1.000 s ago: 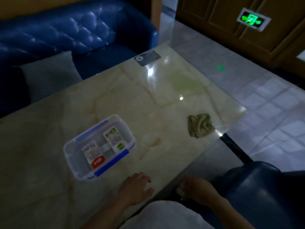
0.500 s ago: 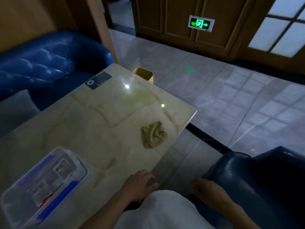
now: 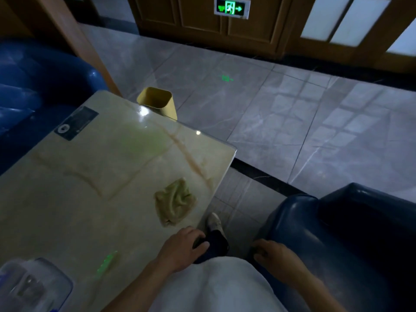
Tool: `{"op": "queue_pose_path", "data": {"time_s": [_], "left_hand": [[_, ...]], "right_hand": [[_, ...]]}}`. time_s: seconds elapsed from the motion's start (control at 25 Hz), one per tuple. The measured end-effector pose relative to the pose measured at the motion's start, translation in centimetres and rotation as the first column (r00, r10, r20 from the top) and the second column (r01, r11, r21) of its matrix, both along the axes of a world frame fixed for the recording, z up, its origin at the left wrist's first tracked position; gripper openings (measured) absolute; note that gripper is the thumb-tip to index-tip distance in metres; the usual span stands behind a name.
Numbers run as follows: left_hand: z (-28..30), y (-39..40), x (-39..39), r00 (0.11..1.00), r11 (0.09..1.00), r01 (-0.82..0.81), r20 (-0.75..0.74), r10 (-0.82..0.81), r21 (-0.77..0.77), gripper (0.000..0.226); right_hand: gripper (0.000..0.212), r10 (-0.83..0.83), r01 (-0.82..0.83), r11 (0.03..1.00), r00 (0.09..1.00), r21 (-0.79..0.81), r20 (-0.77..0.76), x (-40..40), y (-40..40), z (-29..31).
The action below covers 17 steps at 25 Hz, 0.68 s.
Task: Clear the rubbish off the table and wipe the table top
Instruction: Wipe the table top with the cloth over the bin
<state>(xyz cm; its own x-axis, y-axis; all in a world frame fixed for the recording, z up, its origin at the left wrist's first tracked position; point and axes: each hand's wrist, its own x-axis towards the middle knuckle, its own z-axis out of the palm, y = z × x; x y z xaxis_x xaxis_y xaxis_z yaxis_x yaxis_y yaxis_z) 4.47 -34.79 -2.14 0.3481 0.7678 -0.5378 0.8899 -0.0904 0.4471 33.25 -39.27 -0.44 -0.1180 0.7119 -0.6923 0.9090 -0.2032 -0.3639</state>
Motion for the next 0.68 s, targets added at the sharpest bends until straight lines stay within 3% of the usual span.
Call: {"op": "queue_pose_path", "data": {"time_s": [0.36,0.68], "left_hand": [[-1.4,11.1,4.5,0.989,0.999,-0.043,0.14,0.045,-0.022,0.045],[-1.0,19.8,9.4,0.989,0.994,0.071,0.133,-0.059,-0.083,0.049]], "right_hand": [[0.032,0.162,-0.161,0.987,0.985,-0.022,0.064,2.0,15.5,0.7],[0.03,0.102,-0.106,0.993,0.992,0.055,0.07,6.7,23.2,1.9]]}}
